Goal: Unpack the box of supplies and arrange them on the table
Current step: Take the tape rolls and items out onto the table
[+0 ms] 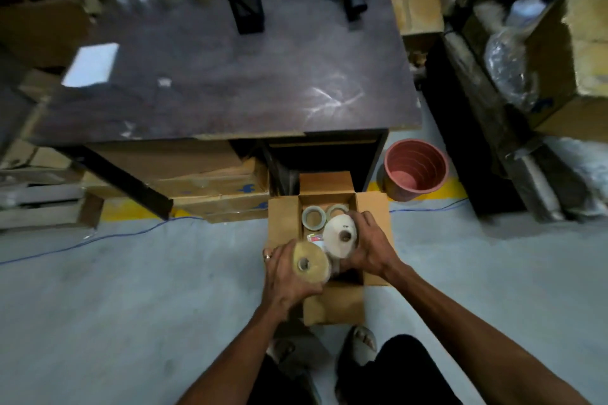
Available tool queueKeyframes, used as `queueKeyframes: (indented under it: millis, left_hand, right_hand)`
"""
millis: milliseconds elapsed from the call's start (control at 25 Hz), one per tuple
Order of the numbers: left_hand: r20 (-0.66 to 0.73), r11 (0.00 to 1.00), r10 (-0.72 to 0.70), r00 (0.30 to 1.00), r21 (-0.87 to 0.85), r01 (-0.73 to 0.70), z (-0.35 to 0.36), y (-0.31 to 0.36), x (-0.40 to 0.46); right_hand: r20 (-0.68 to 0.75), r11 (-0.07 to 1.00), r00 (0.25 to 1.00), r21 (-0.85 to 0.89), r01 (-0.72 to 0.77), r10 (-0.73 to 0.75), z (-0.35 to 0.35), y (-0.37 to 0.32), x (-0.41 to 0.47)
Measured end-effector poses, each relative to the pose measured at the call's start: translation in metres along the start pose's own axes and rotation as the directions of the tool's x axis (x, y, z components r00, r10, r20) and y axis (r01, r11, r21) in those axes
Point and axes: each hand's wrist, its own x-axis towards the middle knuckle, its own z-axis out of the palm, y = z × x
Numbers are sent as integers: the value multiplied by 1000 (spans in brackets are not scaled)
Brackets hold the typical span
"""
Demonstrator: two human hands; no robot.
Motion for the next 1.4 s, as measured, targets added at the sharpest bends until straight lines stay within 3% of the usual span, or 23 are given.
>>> queueKeyframes:
  millis: [240, 360, 560, 1040, 1280, 1400]
  left_hand:
    - [-111, 999, -30, 993, 30, 33, -142, 51, -49]
    - [-225, 998, -31, 974, 39, 40, -193, 48, -36]
    - [-284, 1000, -28, 958, -6, 27, -270, 37, 15]
    - [-273, 999, 41, 961, 7, -40, -454, -62, 192]
    - [-260, 999, 0, 966, 40, 11, -490, -101, 238]
    - [-181, 999, -17, 983, 44, 26, -481, -118, 246]
  right_hand:
    - [-6, 1000, 1000, 27, 12, -12, -64, -121, -27]
    - [-9, 995, 996, 51, 87, -87, -76, -170, -5]
    - [-40, 980, 983, 86, 180, -177, -74, -237, 59]
    - [-122, 968, 978, 169, 188, -169, 2, -391, 249]
    - [-103, 971, 983, 170, 170, -154, 43, -425, 299]
    - [-64, 992, 996, 111, 65, -58, 60, -419, 305]
